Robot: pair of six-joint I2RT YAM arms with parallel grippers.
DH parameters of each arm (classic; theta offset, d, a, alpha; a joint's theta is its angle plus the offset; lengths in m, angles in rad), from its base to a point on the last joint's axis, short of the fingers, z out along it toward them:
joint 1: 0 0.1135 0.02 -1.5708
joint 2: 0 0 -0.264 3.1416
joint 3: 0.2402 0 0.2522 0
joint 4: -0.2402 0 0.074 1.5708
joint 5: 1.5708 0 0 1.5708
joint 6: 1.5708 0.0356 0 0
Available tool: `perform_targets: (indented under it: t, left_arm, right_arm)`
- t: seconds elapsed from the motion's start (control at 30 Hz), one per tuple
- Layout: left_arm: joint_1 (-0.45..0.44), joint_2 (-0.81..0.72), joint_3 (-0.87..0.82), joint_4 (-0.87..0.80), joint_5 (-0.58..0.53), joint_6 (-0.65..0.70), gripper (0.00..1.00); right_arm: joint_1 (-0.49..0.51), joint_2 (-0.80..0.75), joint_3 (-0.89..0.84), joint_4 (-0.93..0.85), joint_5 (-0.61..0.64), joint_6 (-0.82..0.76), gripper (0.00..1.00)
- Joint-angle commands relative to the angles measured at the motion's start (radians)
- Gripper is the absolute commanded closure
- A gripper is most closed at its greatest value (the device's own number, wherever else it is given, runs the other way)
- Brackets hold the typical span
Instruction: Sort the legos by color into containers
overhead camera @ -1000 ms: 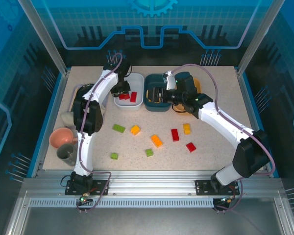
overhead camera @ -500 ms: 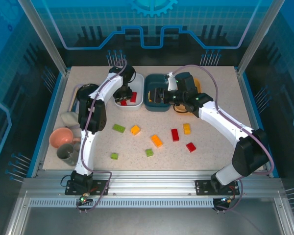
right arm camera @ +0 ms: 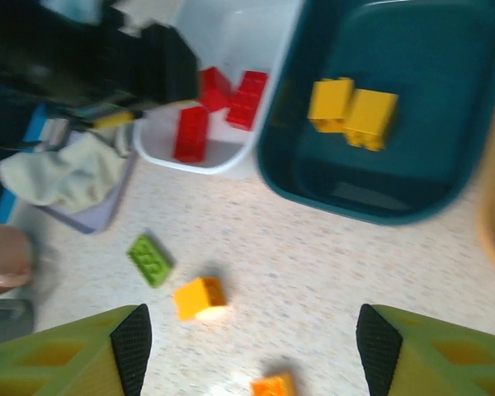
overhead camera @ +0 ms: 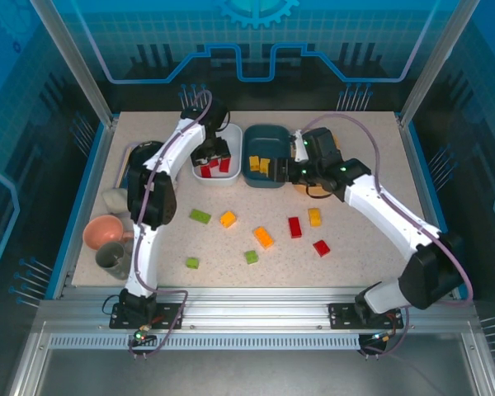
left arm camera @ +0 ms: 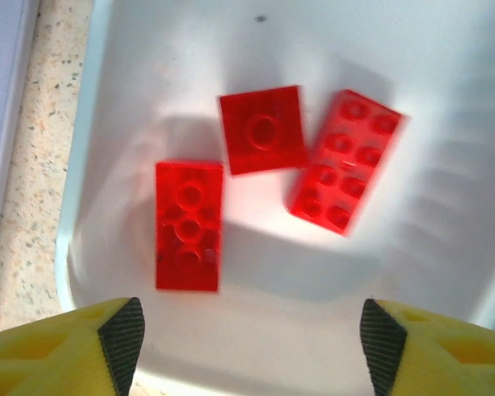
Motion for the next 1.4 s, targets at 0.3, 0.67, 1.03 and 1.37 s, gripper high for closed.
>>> perform_targets:
  t: [0.3,0.67,1.03,1.37]
  left_arm:
    - [-0.170,-0.732,-0.873,0.563,0.334,-0.209,0.17]
    - [-0.332,-0.888,-1.238,0.754,0.330,-0.334,0.17]
    - [-0.342,-0.907,-1.257,0.757,0.310,-0.350,0.17]
    - [-0.345,-0.954,-1.227,0.712,0.240,-0.349,0.17]
  right_arm:
    - [-0.210,0.022,-0.228,-0.277,0.085,-0.155,0.38]
    - [-0.199,0.251,-0.185,-0.193,0.068,-0.178,0.40]
    - [-0.161,0.371,-0.140,-0.173,0.143,-0.194,0.53]
    - [-0.089,0.280,-0.133,-0.216,0.224,-0.179,0.76]
